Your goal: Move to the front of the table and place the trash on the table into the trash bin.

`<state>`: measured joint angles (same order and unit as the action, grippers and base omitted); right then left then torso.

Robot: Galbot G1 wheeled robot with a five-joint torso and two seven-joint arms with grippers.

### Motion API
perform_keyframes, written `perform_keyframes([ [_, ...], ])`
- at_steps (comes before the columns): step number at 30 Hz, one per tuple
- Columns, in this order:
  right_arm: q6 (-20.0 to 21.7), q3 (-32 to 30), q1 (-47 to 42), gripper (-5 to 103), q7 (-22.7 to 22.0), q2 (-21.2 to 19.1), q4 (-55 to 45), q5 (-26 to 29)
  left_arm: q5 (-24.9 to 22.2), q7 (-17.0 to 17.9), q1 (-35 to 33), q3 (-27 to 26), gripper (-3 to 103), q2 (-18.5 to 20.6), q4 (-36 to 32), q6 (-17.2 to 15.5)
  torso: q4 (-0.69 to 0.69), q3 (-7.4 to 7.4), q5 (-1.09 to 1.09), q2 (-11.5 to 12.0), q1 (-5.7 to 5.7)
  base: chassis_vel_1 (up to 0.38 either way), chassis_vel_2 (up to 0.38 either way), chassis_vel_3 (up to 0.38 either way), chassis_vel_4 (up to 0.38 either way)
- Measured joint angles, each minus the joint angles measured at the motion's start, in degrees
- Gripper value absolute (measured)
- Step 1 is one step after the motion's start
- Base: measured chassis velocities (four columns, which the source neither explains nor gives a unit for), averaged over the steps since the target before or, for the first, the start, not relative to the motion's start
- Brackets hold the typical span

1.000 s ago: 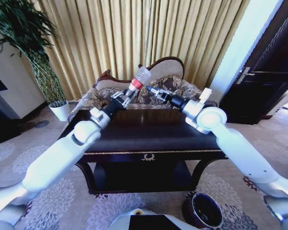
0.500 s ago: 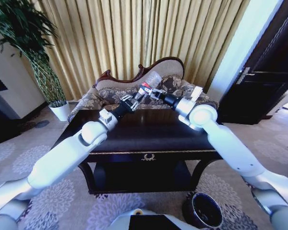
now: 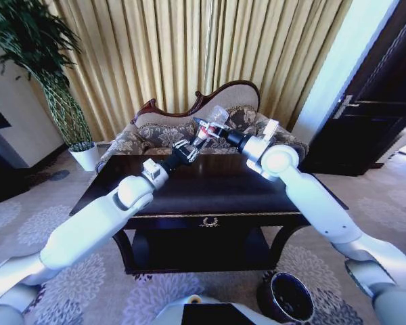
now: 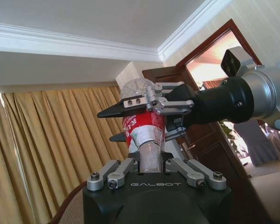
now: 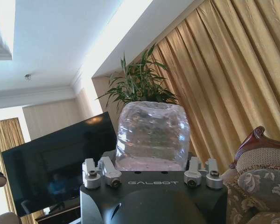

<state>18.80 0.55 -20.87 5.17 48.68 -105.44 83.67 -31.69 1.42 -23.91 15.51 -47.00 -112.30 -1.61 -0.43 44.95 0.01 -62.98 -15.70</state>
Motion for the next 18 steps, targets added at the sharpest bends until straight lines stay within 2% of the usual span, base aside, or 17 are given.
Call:
perform_keyframes([
  [2, 0.0, -0.4, -0.5, 57, 0.4, -0.4, -0.1, -0.1, 0.0, 0.1, 0.3, 0.5, 21, -0.3, 0.3, -0.2, 0.00, 0.00, 0.00, 0.0, 0.00, 0.000, 0.000, 0.000, 0.000],
  [6, 0.0, -0.8, -1.1, 50, 1.0, -0.8, -0.1, -0.1, 0.0, 0.1, 0.4, 0.9, 21, -0.6, 0.4, -0.4, 0.01, 0.00, -0.01, 0.0, 0.00, 0.000, 0.000, 0.000, 0.000],
  [10, 0.0, -1.4, -1.7, 37, 1.6, -1.4, -0.2, -0.2, -0.1, 0.6, 0.5, 1.4, 21, -1.0, 0.5, -0.5, 0.01, 0.00, 0.00, 0.0, 0.00, 0.000, 0.000, 0.000, 0.000],
  [13, 0.0, -1.7, -1.9, 35, 2.1, -1.6, -0.1, -0.2, -0.2, 0.7, 0.6, 1.6, 21, -1.1, 0.5, -0.9, 0.01, 0.00, 0.00, 0.0, 0.00, 0.000, 0.000, 0.000, 0.000],
  [18, -0.1, -2.3, -2.3, 32, 2.5, -1.9, 0.0, -0.3, -0.6, 0.8, 0.7, 1.6, 38, -1.6, 0.3, -1.9, 0.00, 0.00, 0.00, 0.0, 0.00, 0.000, 0.000, 0.000, 0.000],
])
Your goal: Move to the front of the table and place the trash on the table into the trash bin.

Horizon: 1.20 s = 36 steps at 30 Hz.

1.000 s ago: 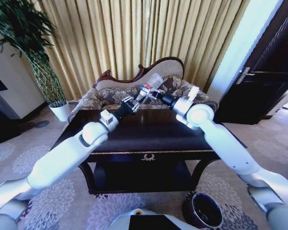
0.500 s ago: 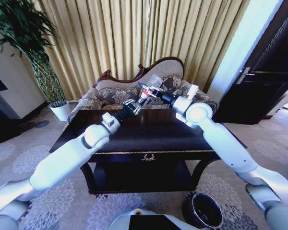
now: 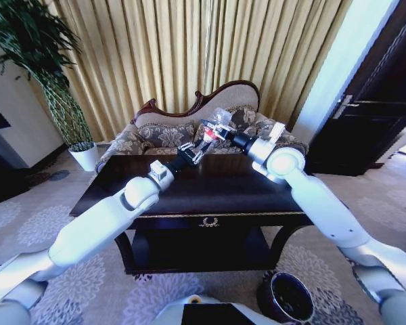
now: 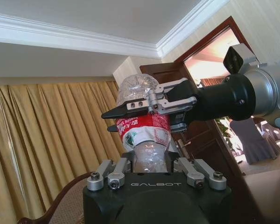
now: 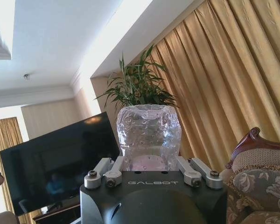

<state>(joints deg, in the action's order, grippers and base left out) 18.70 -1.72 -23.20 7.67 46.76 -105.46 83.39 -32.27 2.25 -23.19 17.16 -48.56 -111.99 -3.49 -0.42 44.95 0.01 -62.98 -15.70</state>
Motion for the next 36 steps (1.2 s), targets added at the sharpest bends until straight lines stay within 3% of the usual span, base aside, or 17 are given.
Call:
perform_keyframes([
  [3, 0.0, -0.2, -0.3, 30, 0.2, -0.1, 0.0, 0.0, 0.0, -0.2, 0.0, 0.1, 43, 0.0, 0.1, 0.0, 0.00, 0.00, 0.00, 0.0, 0.00, 0.000, 0.000, 0.000, 0.000],
  [7, 0.0, -0.9, -0.7, 26, 0.4, -0.4, -0.1, 0.0, -0.2, -0.9, -0.5, 0.2, 66, 0.3, -0.4, -0.3, 0.01, 0.00, 0.01, 0.0, 0.00, 0.000, 0.000, 0.000, 0.000],
  [8, 0.0, -0.9, -0.7, 26, 0.4, -0.4, -0.1, 0.0, -0.2, -0.9, -0.5, 0.2, 66, 0.3, -0.4, -0.3, 0.01, 0.00, 0.01, 0.0, 0.00, 0.000, 0.000, 0.000, 0.000],
  [10, 0.0, -1.2, -0.9, 26, 0.4, -0.6, -0.1, 0.0, -0.5, -0.9, -0.7, 0.3, 76, 0.6, -0.7, -0.3, 0.00, 0.00, 0.00, 0.0, 0.00, 0.000, 0.000, 0.000, 0.000],
  [12, -0.1, -1.3, -1.1, 26, 0.4, -0.6, -0.1, -0.2, -0.6, -0.9, -0.7, 0.3, 76, 0.7, -0.9, -0.3, 0.00, 0.00, 0.01, 0.0, 0.00, 0.000, 0.000, 0.000, 0.000],
  [13, -0.1, -1.5, -1.2, 26, 0.4, -0.7, -0.1, -0.4, -0.9, -0.9, -0.7, 0.3, 87, 0.8, -1.0, -0.3, 0.00, 0.00, 0.00, 0.0, 0.00, 0.000, 0.000, 0.000, 0.000],
  [15, -0.1, -1.7, -1.3, 26, 0.3, -0.7, -0.1, -0.6, -1.2, -0.8, -0.6, 0.3, 87, 0.9, -1.2, -0.3, 0.00, 0.00, 0.00, 0.0, 0.00, 0.000, 0.000, 0.000, 0.000],
  [17, -0.2, -2.2, -1.5, 26, 0.2, -0.8, 0.1, -1.7, -1.7, -0.7, -0.5, -0.3, 99, 1.6, -1.8, -0.5, 0.00, 0.00, 0.00, 0.0, 0.00, 0.000, 0.000, 0.000, 0.000],
  [26, -1.3, -4.9, -3.3, 26, -0.1, -2.9, 2.5, -10.2, -3.7, 1.0, -4.3, -6.9, 100, 4.7, -3.6, -2.9, 0.00, 0.00, 0.00, 0.0, 0.00, 0.000, 0.000, 0.000, 0.000],
  [28, -1.5, -7.4, -5.8, 26, -2.6, -4.0, 3.8, -15.6, -5.0, 1.5, -9.1, -13.1, 100, 6.9, -4.1, -3.9, 0.00, 0.00, 0.00, 0.0, 0.00, 0.000, 0.000, 0.000, 0.000],
  [30, -1.5, -8.2, -6.7, 26, -3.8, -4.2, 3.9, -16.5, -5.5, 2.0, -10.8, -14.9, 100, 7.6, -4.2, -4.4, 0.00, 0.00, 0.01, 0.0, 0.00, 0.000, 0.000, 0.000, 0.000],
  [31, -1.6, -10.7, -10.1, 26, -5.2, -4.5, 3.9, -19.4, -6.4, 3.2, -14.8, -19.3, 100, 8.8, -4.5, -5.6, 0.02, 0.00, 0.02, 0.0, 0.00, 0.000, 0.000, 0.000, 0.000],
  [32, -1.6, -10.7, -10.1, 26, -5.2, -4.5, 3.9, -19.4, -6.4, 3.2, -14.8, -19.3, 100, 8.8, -4.5, -5.6, 0.02, 0.00, 0.02, 0.0, 0.00, 0.000, 0.000, 0.000, 0.000],
  [35, -1.8, -15.9, -17.8, 26, -6.1, -5.2, 3.4, -24.3, -7.1, 6.9, -23.2, -28.8, 100, 10.6, -5.4, -6.8, -0.01, 0.00, 0.01, 0.0, 0.00, 0.000, 0.000, 0.000, 0.000],
  [36, -1.8, -15.9, -17.8, 26, -6.1, -5.2, 3.4, -24.3, -7.1, 6.9, -23.2, -28.8, 100, 10.6, -5.4, -6.8, -0.01, 0.00, 0.01, 0.0, 0.00, 0.000, 0.000, 0.000, 0.000],
])
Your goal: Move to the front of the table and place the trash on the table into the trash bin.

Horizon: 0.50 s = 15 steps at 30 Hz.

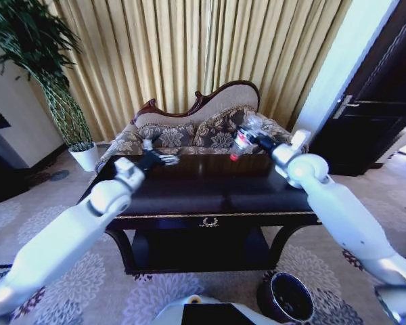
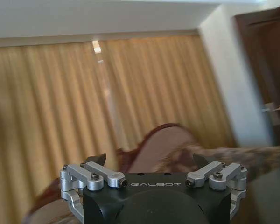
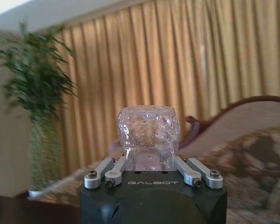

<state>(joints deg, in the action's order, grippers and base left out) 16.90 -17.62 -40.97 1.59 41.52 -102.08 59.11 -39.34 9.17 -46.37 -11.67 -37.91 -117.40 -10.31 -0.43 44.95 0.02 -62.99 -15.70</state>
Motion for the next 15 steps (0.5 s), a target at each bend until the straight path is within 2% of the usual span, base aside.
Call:
perform_keyframes([
  [2, -1.6, -4.5, -5.9, 26, -0.1, -1.2, -0.8, -3.9, -0.1, 0.7, -8.3, -11.3, 100, 0.8, -0.9, -0.2, 0.00, 0.00, -0.02, 0.0, 0.00, 0.000, 0.000, 0.000, 0.000],
  [3, -1.6, -4.5, -5.9, 26, -0.1, -1.2, -0.8, -3.9, -0.1, 0.7, -8.3, -11.3, 100, 0.8, -0.9, -0.2, 0.00, 0.00, -0.02, 0.0, 0.00, 0.000, 0.000, 0.000, 0.000],
  [4, -2.0, -5.3, -6.9, 26, 0.0, -1.4, -1.0, -4.6, -0.1, 0.9, -10.4, -13.9, 100, 0.7, -1.1, -0.3, 0.01, -0.01, -0.01, 0.0, 0.00, 0.000, 0.000, 0.000, 0.000],
  [5, -3.2, -7.7, -9.7, 26, 0.0, -2.0, -1.8, -5.9, -0.5, 1.7, -14.6, -19.3, 100, 0.3, -1.5, -0.6, 0.00, -0.01, 0.00, 0.0, 0.01, 0.000, 0.000, 0.000, 0.000],
  [7, -3.8, -9.7, -11.8, 26, -0.2, -2.1, -2.7, -7.0, -1.2, 2.8, -17.6, -23.8, 100, -0.6, -1.7, -1.5, 0.01, -0.01, 0.01, 0.0, 0.01, 0.000, 0.000, 0.000, 0.000],
  [8, -3.8, -9.7, -11.8, 26, -0.2, -2.1, -2.7, -7.0, -1.2, 2.8, -17.6, -23.8, 100, -0.6, -1.7, -1.5, 0.01, -0.01, 0.01, 0.0, 0.01, 0.000, 0.000, 0.000, 0.000],
  [9, -4.0, -11.3, -13.7, 26, -0.9, -2.1, -3.8, -7.8, -2.4, 3.9, -19.9, -27.9, 100, -1.5, -1.9, -2.9, 0.02, -0.01, 0.02, 0.0, 0.01, 0.000, 0.000, 0.000, 0.000],
  [11, -4.1, -13.3, -16.1, 26, -1.9, -1.9, -5.1, -8.3, -3.8, 4.9, -22.2, -31.5, 100, -2.1, -2.1, -4.1, 0.01, -0.01, 0.00, 0.0, 0.01, 0.000, 0.000, 0.000, 0.000],
  [12, -4.1, -13.3, -16.1, 26, -1.9, -1.9, -5.1, -8.3, -3.8, 4.9, -22.2, -31.5, 100, -2.1, -2.1, -4.1, 0.01, -0.01, 0.00, 0.0, 0.01, 0.000, 0.000, 0.000, 0.000],
  [15, -4.1, -17.5, -21.8, 26, -2.8, -1.1, -7.7, -8.9, -4.8, 4.2, -28.9, -38.4, 100, -3.3, -1.7, -4.5, 0.00, 0.00, -0.02, 0.0, 0.01, 0.000, 0.000, 0.000, 0.000],
])
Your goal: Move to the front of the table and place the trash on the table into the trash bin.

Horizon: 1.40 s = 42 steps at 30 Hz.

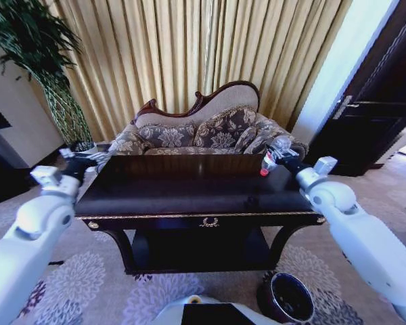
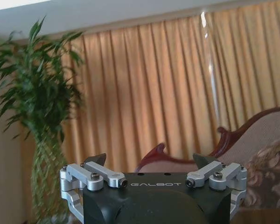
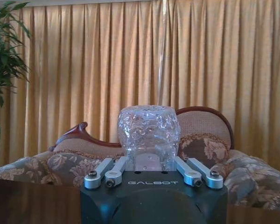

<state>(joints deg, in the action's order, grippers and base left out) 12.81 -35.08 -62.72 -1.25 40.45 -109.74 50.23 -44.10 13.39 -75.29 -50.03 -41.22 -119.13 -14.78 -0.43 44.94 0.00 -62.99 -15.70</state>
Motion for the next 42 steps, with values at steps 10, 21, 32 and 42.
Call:
perform_keyframes([
  [10, 1.2, -3.7, -4.9, 26, -3.2, 0.1, -4.1, 0.3, -4.2, 0.7, -11.2, -12.0, 100, -3.8, -1.4, -2.7, 0.02, 0.00, 0.02, 0.0, 0.01, 0.000, 0.000, 0.000, 0.000],
  [21, 3.2, -1.9, -4.7, 26, -5.6, 0.4, -6.5, -1.4, -5.5, 2.2, -10.4, -11.8, 100, -3.9, -4.0, -5.2, 0.00, 0.01, 0.01, 0.0, 0.00, 0.000, 0.000, 0.000, 0.000],
  [32, 3.4, -3.3, -6.1, 26, -5.9, 0.7, -7.6, -1.6, -5.5, 2.2, -9.4, -10.7, 100, -3.9, -5.6, -5.8, 0.01, 0.01, 0.02, 0.0, -0.02, 0.000, 0.000, 0.000, 0.000],
  [42, 3.2, -4.8, -7.3, 26, -5.9, 1.3, -7.9, -1.8, -6.5, 0.3, -8.7, -10.0, 100, -3.3, -5.7, -3.6, 0.01, 0.01, 0.01, 0.0, -0.01, 0.073, -0.069, -0.063, 0.073],
])
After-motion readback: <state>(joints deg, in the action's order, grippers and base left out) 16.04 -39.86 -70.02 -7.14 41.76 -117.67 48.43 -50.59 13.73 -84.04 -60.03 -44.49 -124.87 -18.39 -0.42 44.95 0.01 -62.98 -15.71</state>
